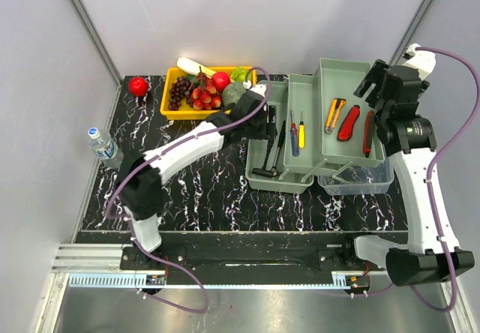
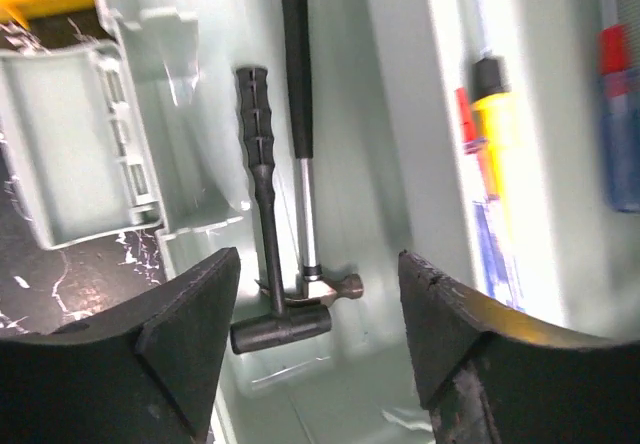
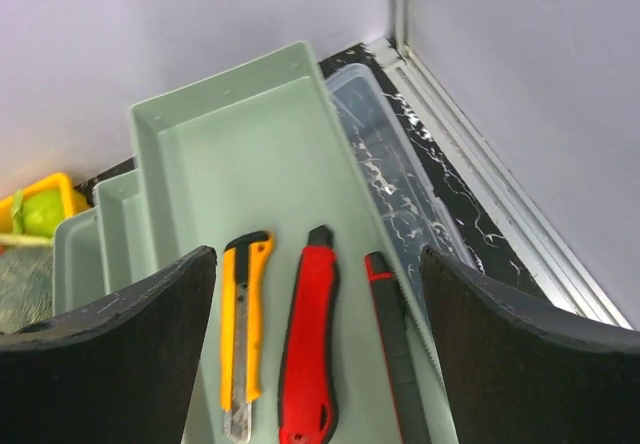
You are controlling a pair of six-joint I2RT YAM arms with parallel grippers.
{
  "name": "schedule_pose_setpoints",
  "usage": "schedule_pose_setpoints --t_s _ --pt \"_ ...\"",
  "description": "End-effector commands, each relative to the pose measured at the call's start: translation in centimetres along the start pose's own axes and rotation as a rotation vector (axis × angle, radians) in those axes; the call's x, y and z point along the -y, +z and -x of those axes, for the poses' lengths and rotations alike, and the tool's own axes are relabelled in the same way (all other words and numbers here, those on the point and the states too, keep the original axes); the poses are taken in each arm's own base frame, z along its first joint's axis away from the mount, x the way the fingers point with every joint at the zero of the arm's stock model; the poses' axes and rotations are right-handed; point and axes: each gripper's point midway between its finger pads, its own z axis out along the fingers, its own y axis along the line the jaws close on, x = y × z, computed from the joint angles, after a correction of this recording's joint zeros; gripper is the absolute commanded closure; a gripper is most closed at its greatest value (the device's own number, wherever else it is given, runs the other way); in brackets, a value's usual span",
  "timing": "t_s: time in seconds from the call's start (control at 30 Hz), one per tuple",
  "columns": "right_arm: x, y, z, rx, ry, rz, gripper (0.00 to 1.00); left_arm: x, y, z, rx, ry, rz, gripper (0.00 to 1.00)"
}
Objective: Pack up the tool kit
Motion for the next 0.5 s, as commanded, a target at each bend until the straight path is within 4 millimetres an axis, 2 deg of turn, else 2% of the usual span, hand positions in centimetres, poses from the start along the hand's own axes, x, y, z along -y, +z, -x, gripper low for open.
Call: schedule_pose_setpoints --t_s 0.0,0.1,0.2,0.33,0.47 --pt "2.1 1.6 0.4 -0.06 0.169 -0.021 0.12 1.2 -6.9 7.1 0.236 0.055 -0.029 0.27" --pt "3.3 2.7 -0.8 -0.109 0.291 -0.028 0.12 0.8 -8.6 7.5 0.257 0.07 -0.045 0.13" --pt "5.4 3.4 -2.2 -0.143 0.37 -0.07 0.13 -0.5 -9.2 7.1 0.239 0.059 -0.046 0.05" --pt "8.7 4.7 -3.0 -0.135 0.371 -0.115 0.12 -1.9 -8.4 5.6 0.161 0.033 -0.092 0.03" --pt "12.0 6.5 -6.2 -0.23 0.306 -0.149 0.13 -3.3 -7.0 3.6 0.022 0.012 -0.13 0.03"
